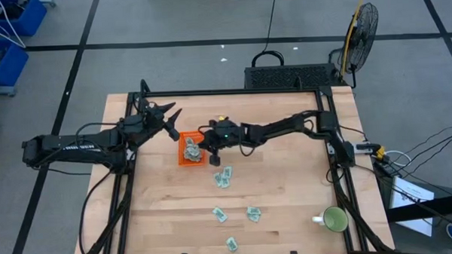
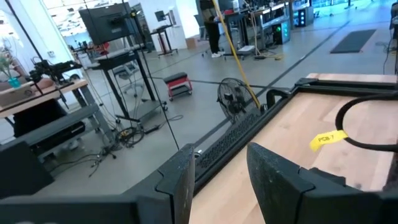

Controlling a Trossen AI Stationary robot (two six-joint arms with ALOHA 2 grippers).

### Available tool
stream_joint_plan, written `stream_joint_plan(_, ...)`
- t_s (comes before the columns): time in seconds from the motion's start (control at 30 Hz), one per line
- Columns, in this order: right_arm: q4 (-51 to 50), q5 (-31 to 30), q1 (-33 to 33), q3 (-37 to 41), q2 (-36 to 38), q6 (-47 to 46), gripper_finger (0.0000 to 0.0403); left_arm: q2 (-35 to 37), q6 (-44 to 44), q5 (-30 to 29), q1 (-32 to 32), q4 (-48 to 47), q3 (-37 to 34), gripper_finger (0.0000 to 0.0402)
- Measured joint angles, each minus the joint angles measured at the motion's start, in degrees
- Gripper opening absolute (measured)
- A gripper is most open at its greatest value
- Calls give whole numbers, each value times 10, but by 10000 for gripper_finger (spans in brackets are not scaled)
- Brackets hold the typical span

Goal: Pick and place Stevia / Truvia into bins
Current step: Put the green stevia packet into the orange bin

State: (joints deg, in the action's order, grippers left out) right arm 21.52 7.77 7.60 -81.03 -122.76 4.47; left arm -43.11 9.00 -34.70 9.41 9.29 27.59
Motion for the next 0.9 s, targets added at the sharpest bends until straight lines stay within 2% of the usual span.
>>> stream_joint_plan(0.2, -35, 0, -1, -10, -9, 24, 12, 0, 3, -1, 1, -16, 0, 154)
stream_joint_plan(0.67, -33, -2, -6, -9, 4, 27, 101, 0, -3, -4, 3, -37, 0, 154)
stream_joint_plan(0.77, -57, -1, -15, -9, 29, 38, 106, 0, -3, -4, 3, -41, 0, 154)
stream_joint_plan(0.9, -154, -1, -42, -9, 67, 40, 104, 0, -2, -4, 3, -48, 0, 154)
